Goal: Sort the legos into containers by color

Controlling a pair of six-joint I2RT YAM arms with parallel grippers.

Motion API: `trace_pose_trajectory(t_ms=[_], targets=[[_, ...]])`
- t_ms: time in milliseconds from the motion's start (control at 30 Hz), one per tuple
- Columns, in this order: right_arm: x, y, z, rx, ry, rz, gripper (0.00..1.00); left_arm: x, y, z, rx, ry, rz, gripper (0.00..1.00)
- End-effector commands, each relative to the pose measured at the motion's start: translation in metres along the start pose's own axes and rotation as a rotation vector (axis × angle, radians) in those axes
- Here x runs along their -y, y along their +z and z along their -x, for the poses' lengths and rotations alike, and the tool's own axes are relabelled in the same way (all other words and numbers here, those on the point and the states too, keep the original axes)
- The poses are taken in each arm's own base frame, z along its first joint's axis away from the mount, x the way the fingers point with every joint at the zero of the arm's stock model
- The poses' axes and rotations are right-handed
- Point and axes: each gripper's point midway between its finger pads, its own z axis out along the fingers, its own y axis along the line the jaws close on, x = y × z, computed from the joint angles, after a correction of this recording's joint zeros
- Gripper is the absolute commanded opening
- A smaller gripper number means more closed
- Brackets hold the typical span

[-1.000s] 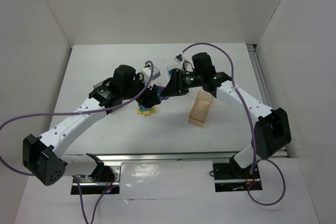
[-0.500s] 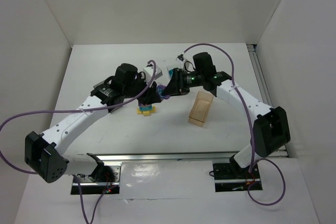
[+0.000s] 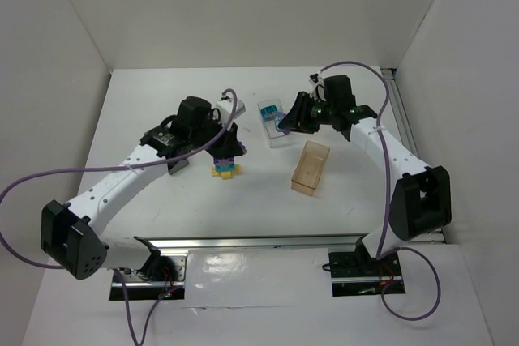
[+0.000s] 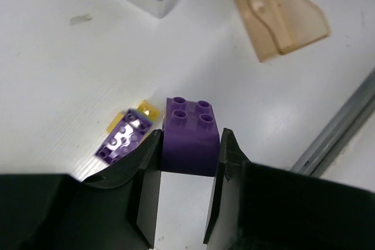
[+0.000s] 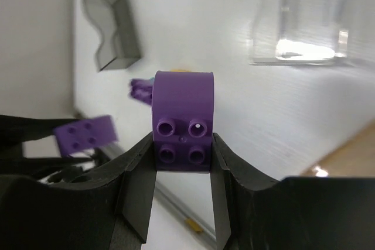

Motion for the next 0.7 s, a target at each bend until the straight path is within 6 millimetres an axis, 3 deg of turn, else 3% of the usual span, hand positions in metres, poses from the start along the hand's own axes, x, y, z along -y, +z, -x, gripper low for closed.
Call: trace_pose_trajectory(t_ms=[0,33,133,233,367,500,567,667], targets=[[0.030,-0.024,0.024,0.148,-0.009,-0.269,0.27,-0.057,-0.011,-0.007,-0.028,-0.203,0.230,0.00],[0.056,-0.034,0.026,0.208,-0.003,-0.405,0.27,-0.069,-0.017,-0.005,-0.022,-0.245,0.277,0.00],[0.100,-0.049,0.010,0.237,0.033,-0.587,0.27,-0.113,-0.035,-0.020,-0.033,-0.416,0.441,0.00],[0.113,-0.054,-0.004,0.223,0.047,-0.617,0.27,-0.123,-0.040,-0.021,-0.021,-0.460,0.438,0.00],[0.136,-0.056,-0.029,0.180,0.064,-0.689,0.27,-0.114,-0.044,-0.002,0.025,-0.458,0.379,0.00],[0.147,-0.052,-0.045,0.124,0.045,-0.695,0.34,-0.076,-0.030,0.022,0.037,-0.411,0.193,0.00],[0.146,-0.047,-0.048,0.103,0.038,-0.673,0.60,-0.053,-0.022,0.036,0.042,-0.381,0.134,0.00],[0.145,-0.047,-0.047,0.088,0.043,-0.681,0.88,-0.019,-0.002,0.044,0.015,-0.392,0.011,0.00]])
